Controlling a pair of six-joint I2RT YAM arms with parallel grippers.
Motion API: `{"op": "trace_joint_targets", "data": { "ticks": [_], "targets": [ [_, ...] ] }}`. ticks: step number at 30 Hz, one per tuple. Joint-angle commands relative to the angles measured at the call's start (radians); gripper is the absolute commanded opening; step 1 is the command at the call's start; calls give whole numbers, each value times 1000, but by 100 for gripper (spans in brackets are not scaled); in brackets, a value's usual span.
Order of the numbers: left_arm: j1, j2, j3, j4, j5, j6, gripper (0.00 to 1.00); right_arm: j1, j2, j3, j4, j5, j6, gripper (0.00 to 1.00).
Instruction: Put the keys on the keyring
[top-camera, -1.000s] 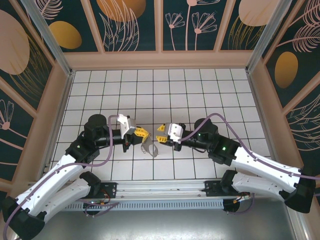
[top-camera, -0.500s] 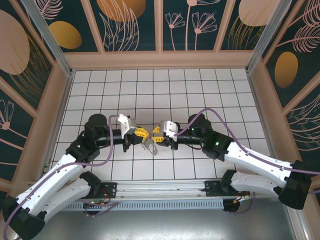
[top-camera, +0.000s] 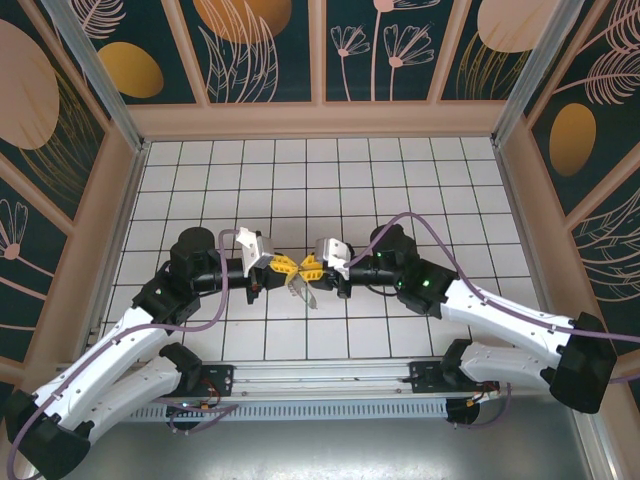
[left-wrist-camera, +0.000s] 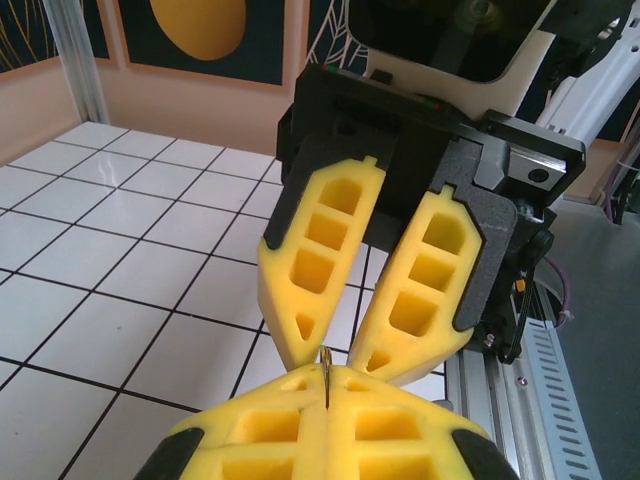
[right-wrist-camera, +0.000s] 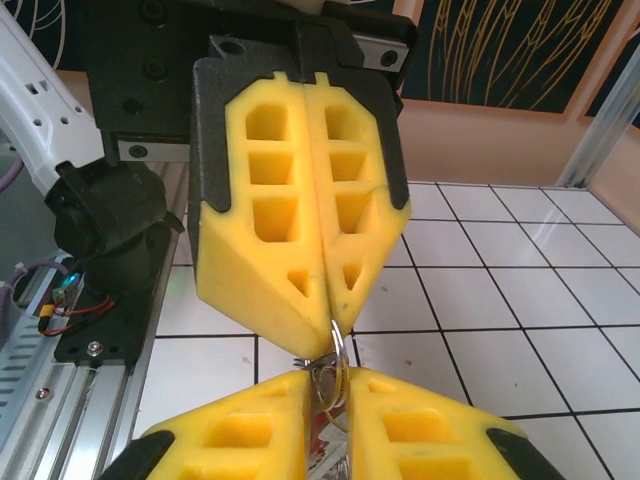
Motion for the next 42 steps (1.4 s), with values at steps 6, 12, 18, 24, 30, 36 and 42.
{"op": "trace_joint_targets", "data": {
  "ticks": [6,12,18,24,30,36,42],
  "targets": [
    [-2,3,21,21,9,22,0,-13,1,44,20,-8,-14,0],
    [-3,14,46,-59,-99,69,4,-8,17,145,-165,139,-126,0],
    [-2,9,82,-126,-228,121,25,57,112,264,-337,364,-234,0],
    [-2,33,104,-167,-270,166,30,125,190,328,-399,505,-270,0],
    [-3,55,105,-191,-286,199,30,141,195,349,-408,514,-272,0],
    [-3,37,87,-183,-215,193,31,136,173,361,-429,432,-264,0],
    [-3,43,82,-177,-165,188,31,135,177,376,-451,398,-270,0]
  ]
}}
